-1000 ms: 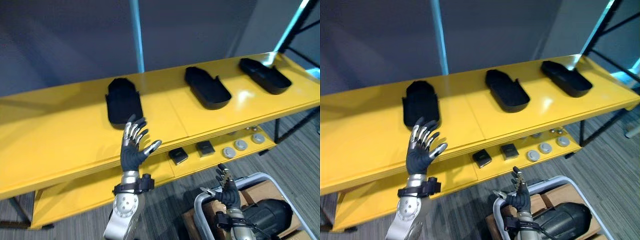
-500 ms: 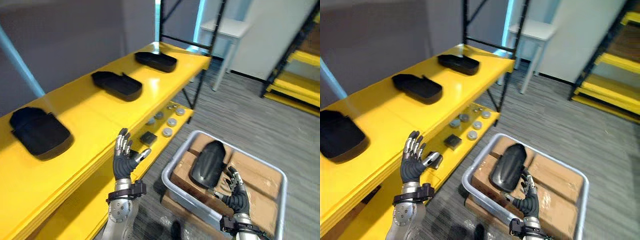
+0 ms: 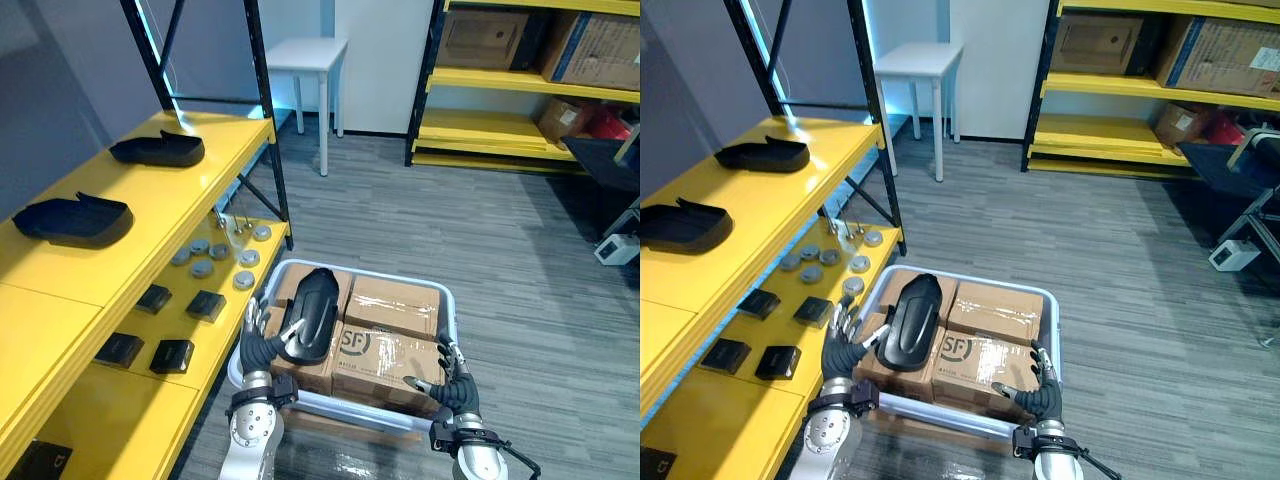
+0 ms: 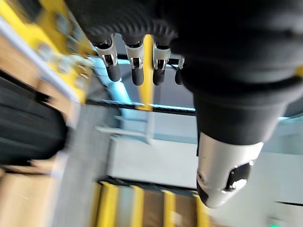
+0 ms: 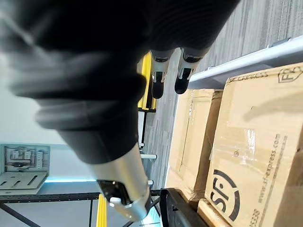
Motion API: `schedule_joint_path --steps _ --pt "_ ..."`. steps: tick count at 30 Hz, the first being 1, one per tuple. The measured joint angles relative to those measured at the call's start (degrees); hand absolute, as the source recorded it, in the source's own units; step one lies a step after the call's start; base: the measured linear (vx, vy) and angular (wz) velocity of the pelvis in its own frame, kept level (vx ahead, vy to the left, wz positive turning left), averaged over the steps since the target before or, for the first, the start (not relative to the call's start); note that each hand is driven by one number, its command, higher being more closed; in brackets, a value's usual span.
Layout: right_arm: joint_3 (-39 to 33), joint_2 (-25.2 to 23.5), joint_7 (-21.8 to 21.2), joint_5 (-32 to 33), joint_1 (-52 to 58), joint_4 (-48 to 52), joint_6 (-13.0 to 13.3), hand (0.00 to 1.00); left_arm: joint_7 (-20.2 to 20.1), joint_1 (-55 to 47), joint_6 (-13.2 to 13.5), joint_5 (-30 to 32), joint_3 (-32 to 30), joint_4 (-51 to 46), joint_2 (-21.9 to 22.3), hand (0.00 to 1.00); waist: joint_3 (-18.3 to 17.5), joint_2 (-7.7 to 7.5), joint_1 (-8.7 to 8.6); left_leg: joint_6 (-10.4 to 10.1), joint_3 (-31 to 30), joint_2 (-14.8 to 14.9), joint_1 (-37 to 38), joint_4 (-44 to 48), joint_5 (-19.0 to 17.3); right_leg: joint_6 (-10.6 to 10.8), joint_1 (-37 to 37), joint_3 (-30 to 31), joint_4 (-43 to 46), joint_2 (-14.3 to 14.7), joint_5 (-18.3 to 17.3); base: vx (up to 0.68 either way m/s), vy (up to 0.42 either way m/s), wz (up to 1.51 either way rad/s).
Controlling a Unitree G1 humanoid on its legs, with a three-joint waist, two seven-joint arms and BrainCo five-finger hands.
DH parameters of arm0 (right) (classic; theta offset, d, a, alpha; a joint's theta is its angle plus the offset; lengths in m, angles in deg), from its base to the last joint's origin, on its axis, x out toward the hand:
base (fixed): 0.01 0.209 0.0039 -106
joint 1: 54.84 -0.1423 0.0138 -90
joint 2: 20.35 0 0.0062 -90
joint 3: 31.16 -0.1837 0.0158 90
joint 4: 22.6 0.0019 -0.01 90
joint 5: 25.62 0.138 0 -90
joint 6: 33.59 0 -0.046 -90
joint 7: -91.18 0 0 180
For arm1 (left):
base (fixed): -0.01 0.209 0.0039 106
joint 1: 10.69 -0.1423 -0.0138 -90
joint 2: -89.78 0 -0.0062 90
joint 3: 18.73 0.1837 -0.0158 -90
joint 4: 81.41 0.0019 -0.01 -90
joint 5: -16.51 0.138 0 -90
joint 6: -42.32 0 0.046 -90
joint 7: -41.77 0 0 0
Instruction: Walk over and take plastic housings, then place them on the shelf
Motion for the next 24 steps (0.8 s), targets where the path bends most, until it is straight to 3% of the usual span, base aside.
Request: schedule_joint_path --steps 1,2,3,4,8,10,17,20,24 --pt "-0.2 0.0 1.6 -0.4 -3.2 -4.3 -0.5 0.0 0.6 -0.8 -0.5 1.6 -1.2 3.5 -0.6 0.0 0.2 0.07 0.73 1.4 -0.9 -3.2 -0.1 -6.1 0.0 0.3 -0.1 0.7 0.1 -0.9 0.2 -0.01 0.165 -0.21" --pt "-0.2 0.0 2.2 -0.6 -5.7 -7.4 -0.8 0.0 0.8 -1.4 -0.5 2.1 -2.2 5.4 -0.6 0.0 0.1 0.87 1.0 3.8 -1.5 -4.4 0.2 -12.1 1.8 0.7 -0.2 0.7 -0.2 -0.6 0.4 -0.01 0.138 -0.18" --pt "-0.2 0.1 2.5 -0.7 -7.3 -9.4 -1.0 0.0 0.9 -1.8 -0.6 2.2 -2.7 6.7 -0.7 0.0 -0.1 1.81 1.32 4.3 -1.8 -4.9 0.5 -15.5 2.9 1.1 -0.3 1.1 -0.6 -0.2 0.7 0.02 0.15 -0.21" --pt "0.0 -1.1 4.3 -1.8 -11.6 -14.6 -1.9 0.0 1.6 -2.9 -1.2 3.6 -4.3 11.0 -1.8 0.0 0.1 0.12 2.36 3.6 -0.1 -6.9 2.7 -19.9 4.7 2.4 0.1 1.9 -2.9 -1.5 2.0 0.02 0.087 -0.17" --pt "-0.7 -1.8 7.0 -2.8 -18.9 -19.4 -3.0 0.0 2.3 -4.6 -2.8 4.7 -4.8 19.4 -3.3 0.0 0.8 0.37 3.26 5.3 -0.7 -10.8 3.1 -24.8 7.9 4.0 0.5 0.3 -5.9 -4.4 3.9 0.04 0.094 0.25" --pt "-2.9 -2.3 9.7 -2.9 -23.8 -22.4 -3.5 0.0 3.3 -5.0 -2.9 4.8 -4.8 20.5 -3.7 0.0 1.6 0.24 4.53 5.8 -3.0 -12.4 1.8 -26.1 9.1 4.5 0.7 -1.7 -6.9 -5.3 4.5 0.03 0.058 0.54" --pt "-10.2 -1.9 15.4 -5.4 -45.5 -34.3 -5.6 0.0 3.4 -1.8 -1.9 5.8 -4.0 24.1 -4.6 0.0 9.5 -0.31 7.66 6.3 -5.3 -13.9 -2.5 -30.0 13.6 4.4 -3.9 -3.9 -6.9 -6.0 6.2 -0.04 0.043 0.24" --pt "-13.3 1.1 19.0 -8.6 -53.9 -39.0 -6.7 0.0 4.1 0.9 -0.7 5.8 -2.5 27.3 -6.2 0.0 13.6 -0.63 8.43 6.5 -7.1 -14.2 -5.2 -30.1 14.8 4.2 -5.4 -5.7 -6.9 -6.0 6.7 -0.08 0.025 0.27" --pt "-14.0 6.0 20.9 -8.7 -62.0 -47.3 -7.6 0.0 4.4 3.1 0.4 5.2 -0.3 33.6 -6.9 0.0 15.0 -1.11 9.81 6.7 -7.9 -14.5 -9.4 -30.0 15.6 4.2 -9.3 -6.1 -6.9 -6.1 7.5 -0.02 0.033 0.08"
